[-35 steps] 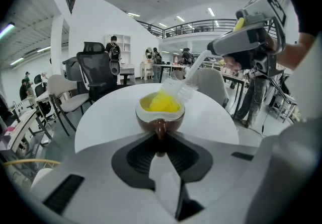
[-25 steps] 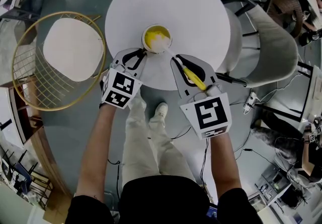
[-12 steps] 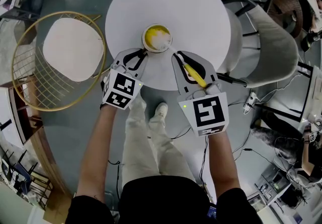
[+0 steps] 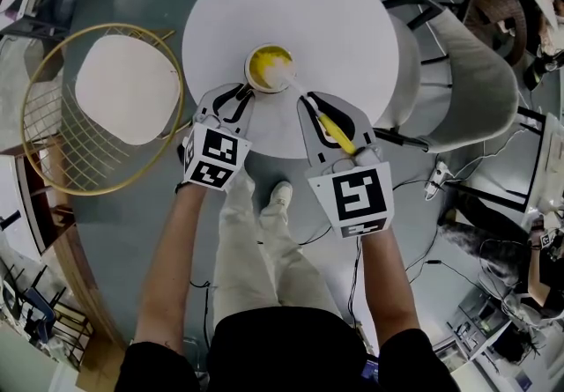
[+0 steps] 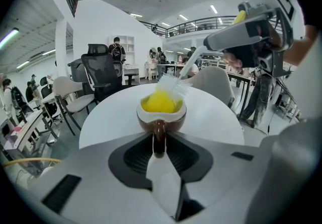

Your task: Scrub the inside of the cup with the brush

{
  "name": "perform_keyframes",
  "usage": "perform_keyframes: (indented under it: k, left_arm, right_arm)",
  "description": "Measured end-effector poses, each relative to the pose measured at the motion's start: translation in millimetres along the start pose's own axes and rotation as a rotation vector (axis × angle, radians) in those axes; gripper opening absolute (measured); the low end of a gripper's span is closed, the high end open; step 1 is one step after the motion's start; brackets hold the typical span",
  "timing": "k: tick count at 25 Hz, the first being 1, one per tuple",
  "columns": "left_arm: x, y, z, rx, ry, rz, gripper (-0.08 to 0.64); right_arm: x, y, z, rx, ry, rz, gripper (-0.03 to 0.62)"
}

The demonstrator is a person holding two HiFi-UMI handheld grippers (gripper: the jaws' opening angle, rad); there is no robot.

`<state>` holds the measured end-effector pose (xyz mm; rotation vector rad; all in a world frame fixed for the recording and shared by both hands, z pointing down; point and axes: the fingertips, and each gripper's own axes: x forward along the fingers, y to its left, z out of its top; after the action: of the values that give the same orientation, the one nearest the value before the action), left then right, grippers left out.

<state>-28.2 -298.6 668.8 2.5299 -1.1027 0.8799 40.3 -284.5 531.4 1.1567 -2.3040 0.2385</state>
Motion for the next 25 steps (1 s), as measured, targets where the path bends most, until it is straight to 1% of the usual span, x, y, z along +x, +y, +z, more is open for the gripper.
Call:
perform_keyframes:
  k: [5, 10, 16, 21, 25]
  left_arm:
    - [-4.3, 2.5, 4.0, -0.011, -0.006, -0.016, 0.080]
    - [-13.6, 4.3, 11.5, -0.037, -0.022, -0.017, 0.084]
    - [-30.9, 12.7, 29.5, -0.066, -0.050, 0.015, 0.083]
    - [-53.6, 13.1, 44.8, -0.087, -0.071, 0.017, 0.081]
    - [-77.2, 7.6, 62.8, -0.112, -0.105, 0.029, 0.055]
  right_arm:
    - [-1.2, -4.1, 0.9, 0.041, -0.008, 0.000, 0.048]
    - [-5.6, -8.5, 9.1, 0.038, -0.013, -0.001, 0.048]
    - [-16.3, -11.8, 13.0, 0.047, -0.023, -0.008, 0.048]
    - [-30.6, -12.7, 20.8, 0.075, -0.043, -0.008, 0.048]
    - [-50.0, -15.1, 31.2, 0.076, -0.064, -0.018, 0.048]
